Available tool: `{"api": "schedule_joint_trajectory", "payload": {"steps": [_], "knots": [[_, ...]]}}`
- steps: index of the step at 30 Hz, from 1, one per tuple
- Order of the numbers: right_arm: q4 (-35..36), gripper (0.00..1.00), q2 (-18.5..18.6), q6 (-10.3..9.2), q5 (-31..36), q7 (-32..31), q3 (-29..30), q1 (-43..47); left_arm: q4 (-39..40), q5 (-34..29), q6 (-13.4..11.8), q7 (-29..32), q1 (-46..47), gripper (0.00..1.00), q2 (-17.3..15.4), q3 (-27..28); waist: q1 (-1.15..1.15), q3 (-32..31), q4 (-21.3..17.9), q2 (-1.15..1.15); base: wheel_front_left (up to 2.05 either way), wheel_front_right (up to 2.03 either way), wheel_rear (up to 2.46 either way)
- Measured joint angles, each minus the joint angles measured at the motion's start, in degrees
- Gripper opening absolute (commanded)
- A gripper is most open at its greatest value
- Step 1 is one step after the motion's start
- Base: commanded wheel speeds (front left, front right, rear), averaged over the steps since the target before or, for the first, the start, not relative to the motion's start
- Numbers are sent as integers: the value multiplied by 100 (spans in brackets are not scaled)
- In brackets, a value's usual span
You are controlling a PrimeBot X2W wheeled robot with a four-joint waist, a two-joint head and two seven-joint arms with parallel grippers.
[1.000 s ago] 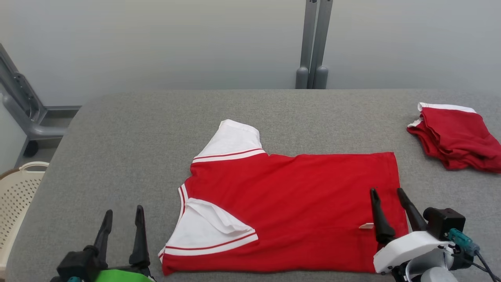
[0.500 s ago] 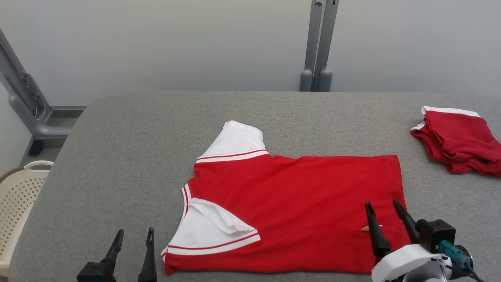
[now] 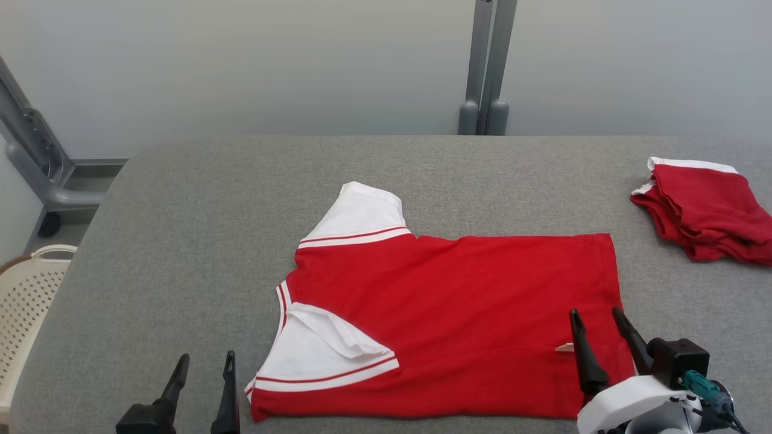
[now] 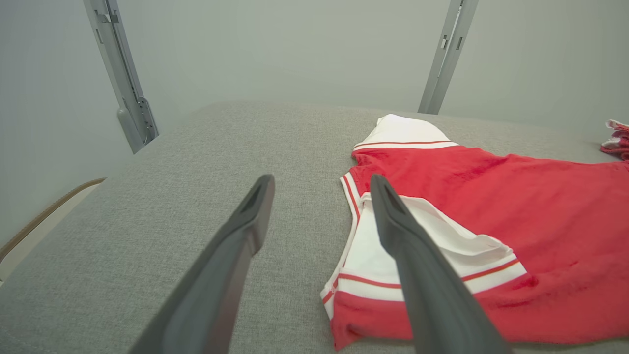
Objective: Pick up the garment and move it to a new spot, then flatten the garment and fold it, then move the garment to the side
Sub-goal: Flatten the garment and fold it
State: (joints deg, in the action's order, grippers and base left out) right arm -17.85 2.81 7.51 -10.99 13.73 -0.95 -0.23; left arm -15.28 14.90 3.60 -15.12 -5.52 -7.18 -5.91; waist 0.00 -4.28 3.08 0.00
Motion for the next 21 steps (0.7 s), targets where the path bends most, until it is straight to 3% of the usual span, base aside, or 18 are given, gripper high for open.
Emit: {"api": "schedule_joint_trajectory", "payload": {"steps": [5,9,13,21], "knots": [[35,100,0,0,-12,-104,27,-121,-118,-87,55,0,171,100,-22,-69,0,100,-1,0,0,0,0],[38,100,1,0,7,-559,189,-438,-294,-166,120,105,560,100,-103,-211,0,214,-21,0,0,0,0],[69,100,22,-1,156,-1575,183,-948,-485,-199,199,359,1283,100,-181,-356,0,370,-72,0,0,0,0],[210,100,641,0,201,-3696,-622,-2485,-1301,-345,348,1038,3221,100,-525,-853,0,990,-290,0,0,0,0]]}}
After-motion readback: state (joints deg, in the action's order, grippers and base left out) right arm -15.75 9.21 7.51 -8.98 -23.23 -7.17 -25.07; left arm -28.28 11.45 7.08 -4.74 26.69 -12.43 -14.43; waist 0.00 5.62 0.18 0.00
